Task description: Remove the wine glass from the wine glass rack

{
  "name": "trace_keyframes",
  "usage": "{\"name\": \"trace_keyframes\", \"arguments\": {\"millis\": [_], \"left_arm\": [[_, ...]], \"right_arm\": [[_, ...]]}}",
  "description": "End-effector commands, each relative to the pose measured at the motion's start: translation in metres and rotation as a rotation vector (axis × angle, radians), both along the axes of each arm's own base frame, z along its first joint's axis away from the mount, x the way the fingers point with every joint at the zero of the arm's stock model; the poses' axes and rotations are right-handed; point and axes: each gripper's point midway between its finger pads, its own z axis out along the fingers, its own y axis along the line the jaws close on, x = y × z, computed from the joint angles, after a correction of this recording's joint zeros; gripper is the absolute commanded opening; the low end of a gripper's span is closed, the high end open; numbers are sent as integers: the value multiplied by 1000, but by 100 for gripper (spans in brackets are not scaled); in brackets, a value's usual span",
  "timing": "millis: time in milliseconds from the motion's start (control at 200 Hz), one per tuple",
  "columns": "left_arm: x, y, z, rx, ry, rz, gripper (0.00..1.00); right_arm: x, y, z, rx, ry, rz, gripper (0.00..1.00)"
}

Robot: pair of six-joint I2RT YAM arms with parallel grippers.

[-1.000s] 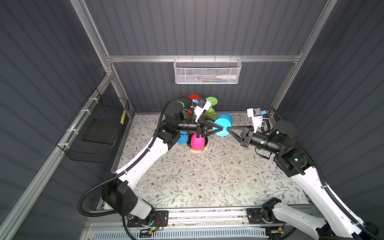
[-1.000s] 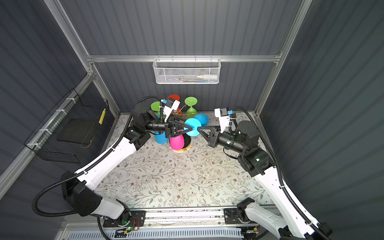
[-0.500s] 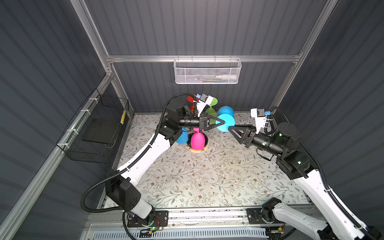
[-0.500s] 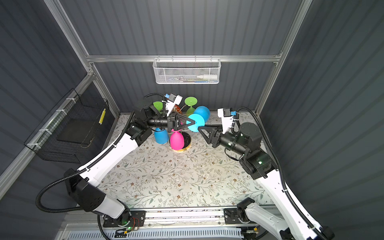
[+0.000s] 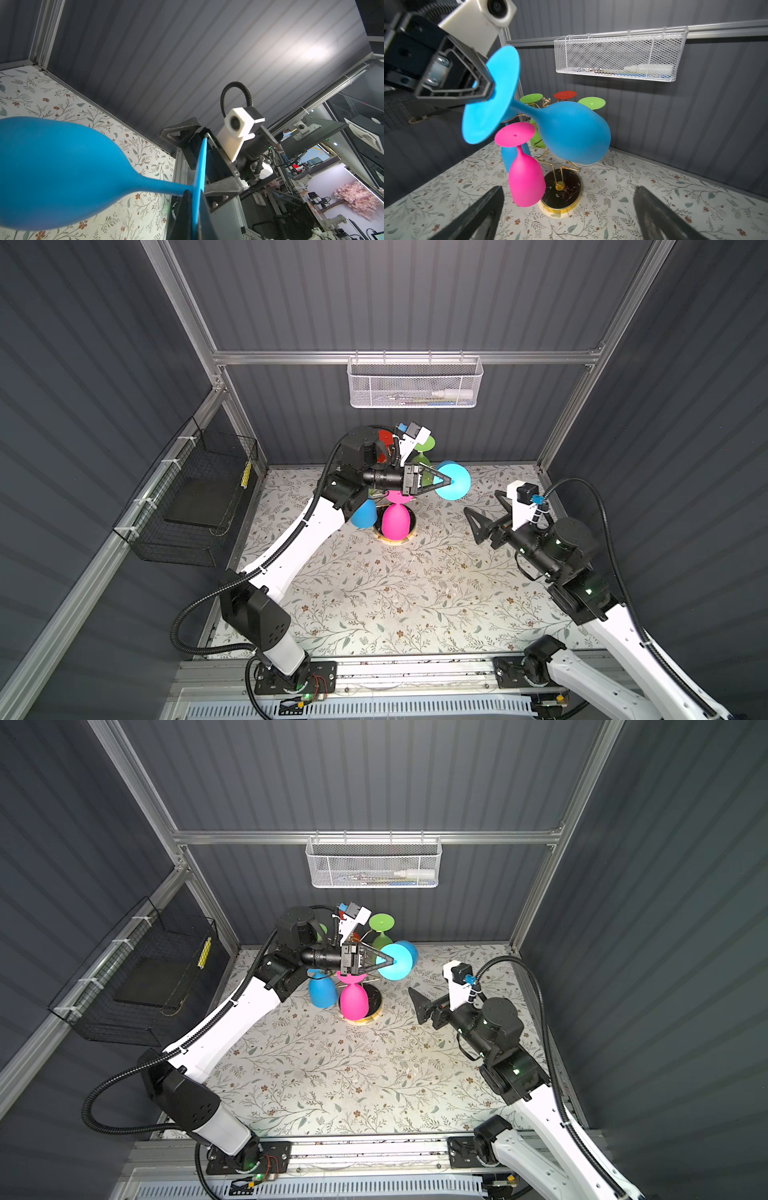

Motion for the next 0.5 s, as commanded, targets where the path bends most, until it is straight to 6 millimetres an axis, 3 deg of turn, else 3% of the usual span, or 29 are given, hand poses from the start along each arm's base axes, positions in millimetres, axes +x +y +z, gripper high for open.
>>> {"name": "trace_keyframes", "arguments": {"millis": [0,495], "left_arm": [[-8,1,6,2,25,-49,0],[-12,3,11,-12,57,-97,0]], "right_arm": [[6,1,22,-59,-207,-24,99],[41,33,23,-150,-343,30,99]]}}
